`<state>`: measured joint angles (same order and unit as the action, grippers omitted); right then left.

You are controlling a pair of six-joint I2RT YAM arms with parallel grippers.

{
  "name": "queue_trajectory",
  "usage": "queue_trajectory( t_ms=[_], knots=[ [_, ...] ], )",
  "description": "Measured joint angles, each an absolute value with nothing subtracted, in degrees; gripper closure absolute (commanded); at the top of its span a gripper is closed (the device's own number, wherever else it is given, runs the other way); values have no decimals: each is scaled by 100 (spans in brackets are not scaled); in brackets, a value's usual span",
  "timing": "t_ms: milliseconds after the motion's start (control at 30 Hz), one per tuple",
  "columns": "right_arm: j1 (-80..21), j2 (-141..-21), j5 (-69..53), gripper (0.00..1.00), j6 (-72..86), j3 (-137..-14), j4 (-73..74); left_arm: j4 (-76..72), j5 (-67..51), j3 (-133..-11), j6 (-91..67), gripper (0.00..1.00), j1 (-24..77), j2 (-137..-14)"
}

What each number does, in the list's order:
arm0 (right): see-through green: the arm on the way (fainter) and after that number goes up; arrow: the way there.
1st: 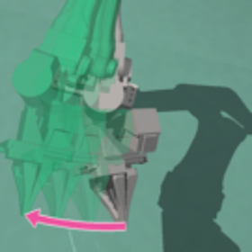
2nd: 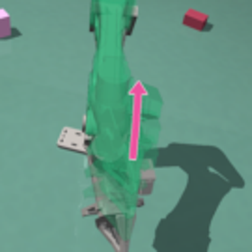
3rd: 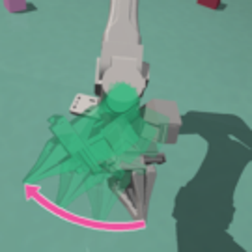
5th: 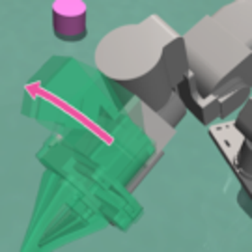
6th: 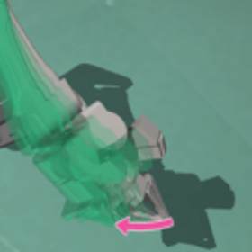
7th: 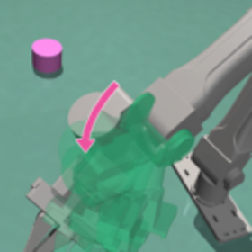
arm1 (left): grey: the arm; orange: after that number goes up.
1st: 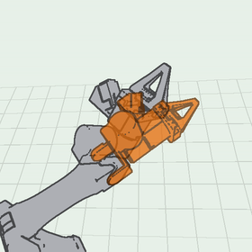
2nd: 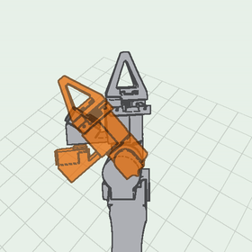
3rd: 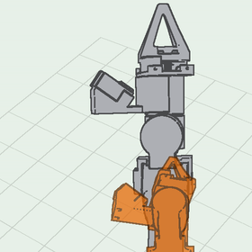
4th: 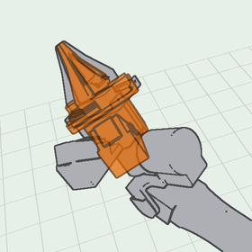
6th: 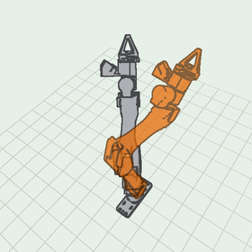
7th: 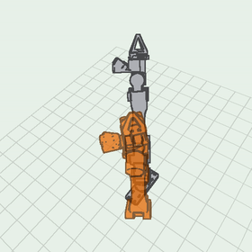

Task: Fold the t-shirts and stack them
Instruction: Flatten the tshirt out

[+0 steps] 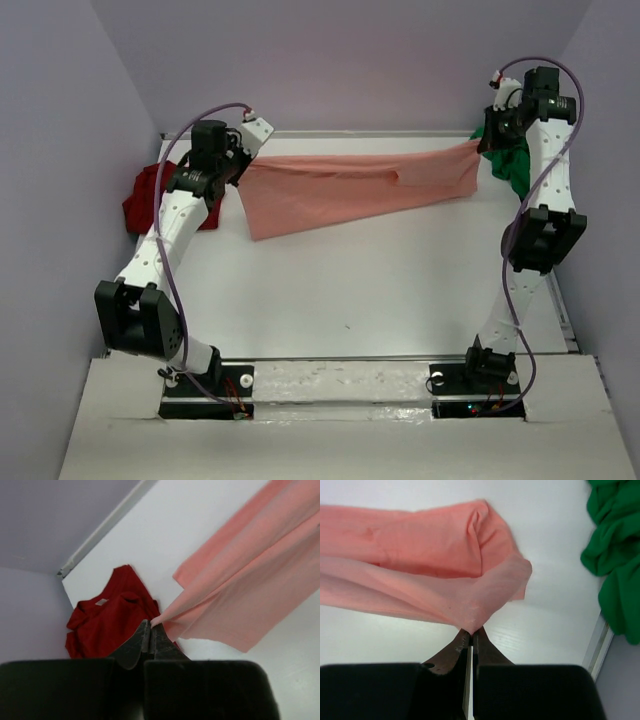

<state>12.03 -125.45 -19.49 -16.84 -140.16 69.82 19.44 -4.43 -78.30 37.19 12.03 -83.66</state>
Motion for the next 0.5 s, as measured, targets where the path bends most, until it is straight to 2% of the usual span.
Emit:
queue_trajectory(
  t_ms=[100,233,500],
  knots=[
    [1059,-12105,-1994,100,-1675,-13627,6418,1476,-342,-8073,3479,100,1081,-8436],
    [982,-10718,-2102,100,-1632,-12237,5408,794,-231,-8156,3221,100,1031,-8182],
    [1020,-7859,-2167,100,-1634,-10923,4130,558,-550,-8152,3009,100,950,-6718]
  ],
)
